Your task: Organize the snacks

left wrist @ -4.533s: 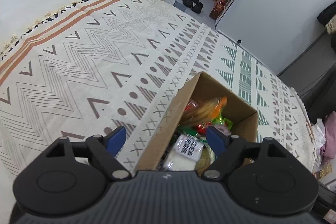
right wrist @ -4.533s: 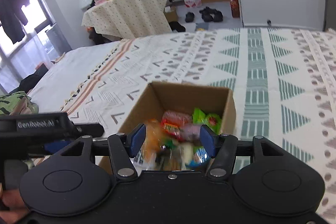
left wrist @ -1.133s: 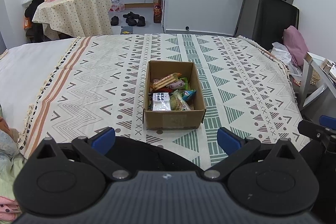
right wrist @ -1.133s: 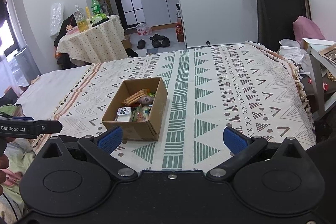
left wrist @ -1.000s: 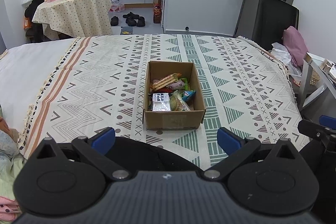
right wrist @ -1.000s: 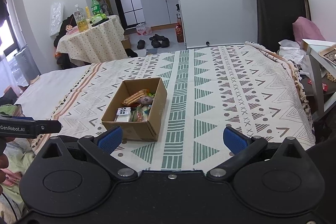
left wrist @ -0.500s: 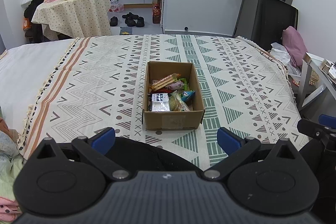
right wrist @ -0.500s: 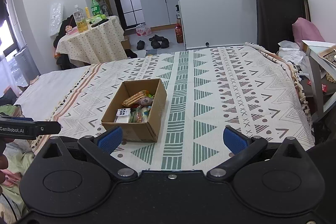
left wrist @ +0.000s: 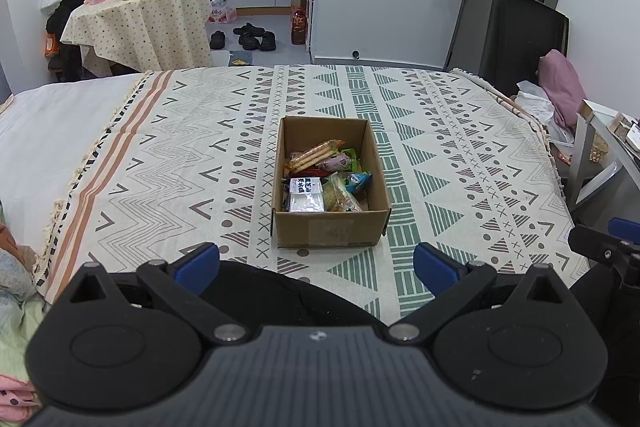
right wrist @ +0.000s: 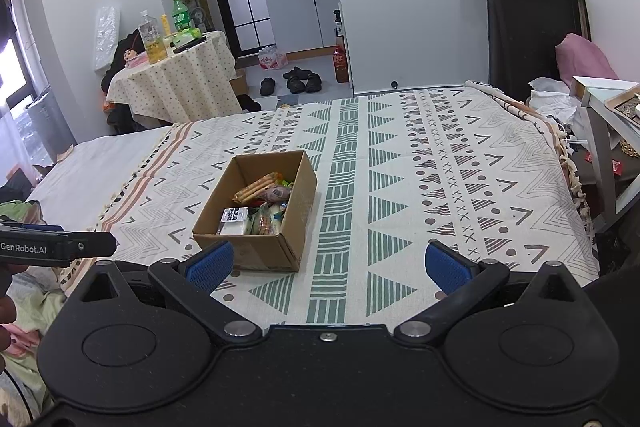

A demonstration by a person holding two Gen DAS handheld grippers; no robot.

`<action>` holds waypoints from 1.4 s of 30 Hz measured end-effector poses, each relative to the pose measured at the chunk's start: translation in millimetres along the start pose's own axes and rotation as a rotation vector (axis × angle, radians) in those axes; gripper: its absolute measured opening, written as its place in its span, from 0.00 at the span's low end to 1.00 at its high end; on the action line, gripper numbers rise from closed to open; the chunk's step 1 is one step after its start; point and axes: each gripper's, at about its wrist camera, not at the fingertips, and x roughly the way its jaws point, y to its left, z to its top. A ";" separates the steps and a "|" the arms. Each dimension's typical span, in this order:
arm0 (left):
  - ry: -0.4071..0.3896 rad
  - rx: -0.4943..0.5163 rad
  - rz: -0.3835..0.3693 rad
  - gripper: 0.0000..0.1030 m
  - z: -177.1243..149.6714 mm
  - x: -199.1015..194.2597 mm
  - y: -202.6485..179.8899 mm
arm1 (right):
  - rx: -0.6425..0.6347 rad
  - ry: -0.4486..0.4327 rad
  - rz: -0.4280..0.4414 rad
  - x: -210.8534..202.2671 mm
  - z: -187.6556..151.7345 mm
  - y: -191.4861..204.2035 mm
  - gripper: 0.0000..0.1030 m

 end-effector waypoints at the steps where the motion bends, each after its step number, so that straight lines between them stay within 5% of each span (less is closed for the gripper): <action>1: 0.000 -0.001 -0.001 1.00 0.0 0.1 0.3 | 0.000 -0.001 0.000 -0.1 0.1 -0.1 1.00; 42: -0.001 0.009 -0.009 1.00 -0.2 0.0 -5.1 | 0.002 -0.001 -0.003 -0.5 0.1 2.2 1.00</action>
